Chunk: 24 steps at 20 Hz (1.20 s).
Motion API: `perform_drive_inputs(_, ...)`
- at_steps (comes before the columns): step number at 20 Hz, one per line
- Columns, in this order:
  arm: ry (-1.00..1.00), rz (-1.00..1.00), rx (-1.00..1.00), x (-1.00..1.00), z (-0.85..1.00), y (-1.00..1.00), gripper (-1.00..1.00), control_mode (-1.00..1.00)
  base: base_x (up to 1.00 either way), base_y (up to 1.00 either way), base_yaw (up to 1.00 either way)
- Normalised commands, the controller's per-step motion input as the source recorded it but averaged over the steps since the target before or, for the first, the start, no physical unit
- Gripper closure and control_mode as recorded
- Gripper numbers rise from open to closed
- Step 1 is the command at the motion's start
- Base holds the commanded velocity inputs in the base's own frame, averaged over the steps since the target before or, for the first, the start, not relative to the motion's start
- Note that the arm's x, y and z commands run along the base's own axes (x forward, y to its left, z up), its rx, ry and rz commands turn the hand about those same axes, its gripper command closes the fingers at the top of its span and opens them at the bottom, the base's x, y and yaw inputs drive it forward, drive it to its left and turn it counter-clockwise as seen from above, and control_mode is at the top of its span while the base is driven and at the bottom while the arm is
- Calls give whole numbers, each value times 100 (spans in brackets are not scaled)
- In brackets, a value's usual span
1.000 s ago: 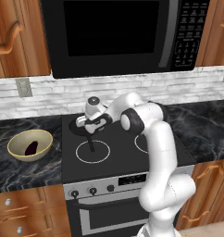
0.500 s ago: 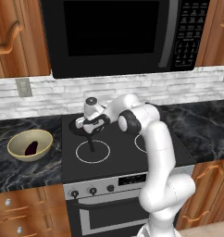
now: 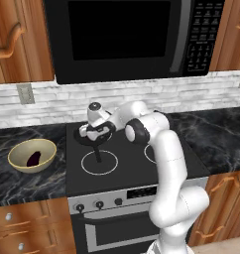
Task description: Place the chicken drumstick on the plate and place the eggplant on the same plate.
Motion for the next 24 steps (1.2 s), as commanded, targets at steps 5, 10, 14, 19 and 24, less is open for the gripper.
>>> perform_drive_inputs(5,-1,0,0,-13,52,0,100,-100,0,0,0)
perform_drive_inputs(10,0,-3,0,-69,42,-20,100,-100,0,0,0)
perform_drive_inputs(14,0,-9,0,-99,30,-48,100,-100,0,0,0)
perform_drive_inputs(19,-3,-11,0,-100,22,-56,100,-100,0,0,0)
perform_drive_inputs(24,-33,-3,1,-61,75,-6,100,-100,0,0,0)
